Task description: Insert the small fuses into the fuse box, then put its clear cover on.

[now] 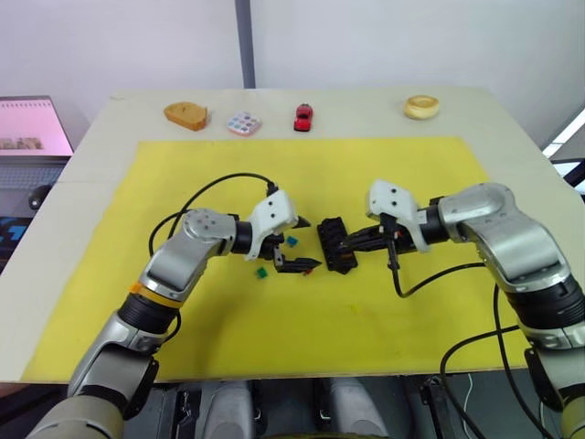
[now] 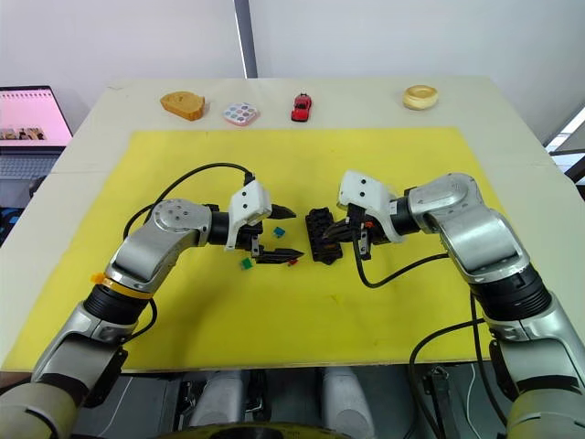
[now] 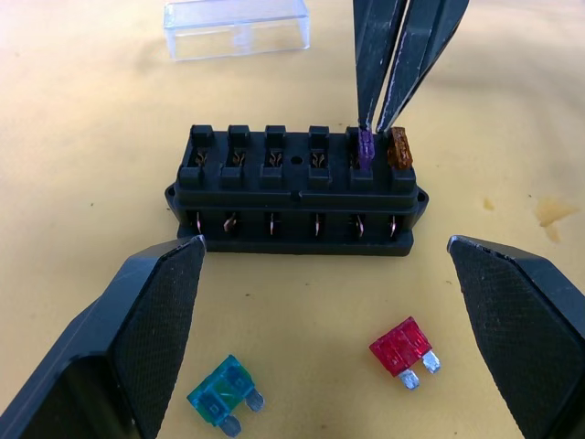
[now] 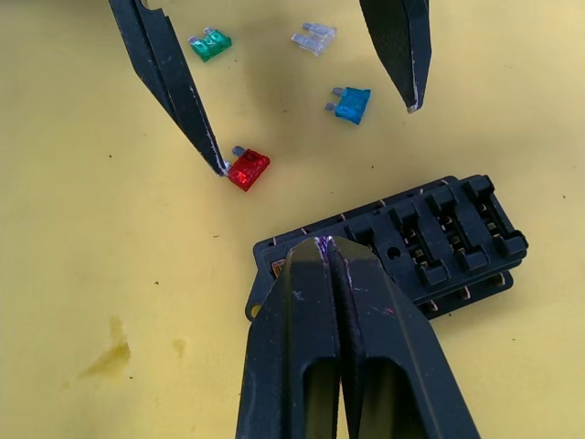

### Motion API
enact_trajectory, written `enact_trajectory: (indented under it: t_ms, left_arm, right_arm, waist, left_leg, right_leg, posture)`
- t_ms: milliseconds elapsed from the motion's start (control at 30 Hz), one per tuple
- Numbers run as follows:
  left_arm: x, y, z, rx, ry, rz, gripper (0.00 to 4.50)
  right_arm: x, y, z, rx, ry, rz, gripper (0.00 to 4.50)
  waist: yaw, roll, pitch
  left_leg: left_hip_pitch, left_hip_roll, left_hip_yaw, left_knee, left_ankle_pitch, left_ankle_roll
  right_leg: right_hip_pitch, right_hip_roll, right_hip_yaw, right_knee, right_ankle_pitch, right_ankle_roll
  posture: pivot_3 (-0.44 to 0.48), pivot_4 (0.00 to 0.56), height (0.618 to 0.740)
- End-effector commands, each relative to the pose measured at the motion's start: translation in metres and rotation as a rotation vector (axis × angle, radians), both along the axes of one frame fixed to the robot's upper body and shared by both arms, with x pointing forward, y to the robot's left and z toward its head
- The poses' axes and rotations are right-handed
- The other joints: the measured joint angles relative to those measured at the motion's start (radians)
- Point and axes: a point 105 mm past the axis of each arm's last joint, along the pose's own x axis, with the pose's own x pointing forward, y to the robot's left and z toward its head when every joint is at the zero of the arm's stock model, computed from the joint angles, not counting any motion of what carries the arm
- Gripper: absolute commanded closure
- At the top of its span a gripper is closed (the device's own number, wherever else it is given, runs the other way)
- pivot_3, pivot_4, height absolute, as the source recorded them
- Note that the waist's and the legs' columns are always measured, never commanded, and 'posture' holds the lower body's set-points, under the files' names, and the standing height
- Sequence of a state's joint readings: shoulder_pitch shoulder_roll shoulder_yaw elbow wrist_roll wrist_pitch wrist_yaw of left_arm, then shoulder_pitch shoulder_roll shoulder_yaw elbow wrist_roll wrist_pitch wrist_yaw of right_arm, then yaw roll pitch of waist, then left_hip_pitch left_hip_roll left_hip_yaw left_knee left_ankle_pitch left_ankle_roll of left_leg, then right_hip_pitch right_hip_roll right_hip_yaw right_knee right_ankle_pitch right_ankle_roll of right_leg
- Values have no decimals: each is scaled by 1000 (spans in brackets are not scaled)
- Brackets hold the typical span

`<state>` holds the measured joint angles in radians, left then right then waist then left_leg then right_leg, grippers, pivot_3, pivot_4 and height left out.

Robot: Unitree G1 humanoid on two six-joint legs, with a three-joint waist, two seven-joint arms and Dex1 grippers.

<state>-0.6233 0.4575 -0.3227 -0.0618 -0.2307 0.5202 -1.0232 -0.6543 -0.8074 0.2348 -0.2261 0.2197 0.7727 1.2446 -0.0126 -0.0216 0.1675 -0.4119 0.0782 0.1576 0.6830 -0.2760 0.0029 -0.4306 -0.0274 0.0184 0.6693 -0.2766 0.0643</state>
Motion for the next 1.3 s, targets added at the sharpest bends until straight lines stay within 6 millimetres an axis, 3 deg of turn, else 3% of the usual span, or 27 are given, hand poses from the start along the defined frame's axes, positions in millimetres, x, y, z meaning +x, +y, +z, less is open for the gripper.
enact_trajectory:
  t_ms: [33, 567, 967, 1300]
  left_arm:
    - [-3, -4, 10, -25, -35, -22, 0]
    - [-2, -3, 9, -21, -44, -17, 0]
    - [-1, -1, 10, -19, -46, -17, 0]
    - [-1, -1, 10, -18, -46, -18, 0]
  right_arm:
    - [1, -6, 2, -10, -15, -9, 4452]
    - [1, -19, -30, -83, 36, -34, 4452]
    - [-5, -9, -17, -42, 13, 18, 4452]
    - [-2, -9, -18, -56, -2, -1, 4452]
  waist:
    - [0, 0, 0]
    - [1, 0, 0]
    - [1, 0, 0]
    - [1, 0, 0]
  left_leg:
    - [0, 0, 0, 0, 0, 0]
    - [0, 0, 0, 0, 0, 0]
    - [2, 0, -1, 0, 0, 0]
    - [2, 0, -1, 0, 0, 0]
  right_leg:
    - [0, 0, 0, 0, 0, 0]
    - [1, 0, 0, 0, 0, 0]
    - [3, 0, 0, -1, 0, 0]
    - [3, 0, 0, -1, 0, 0]
  posture:
    - [0, 150, 740]
    - [0, 150, 740]
    - [0, 150, 740]
    - [0, 150, 740]
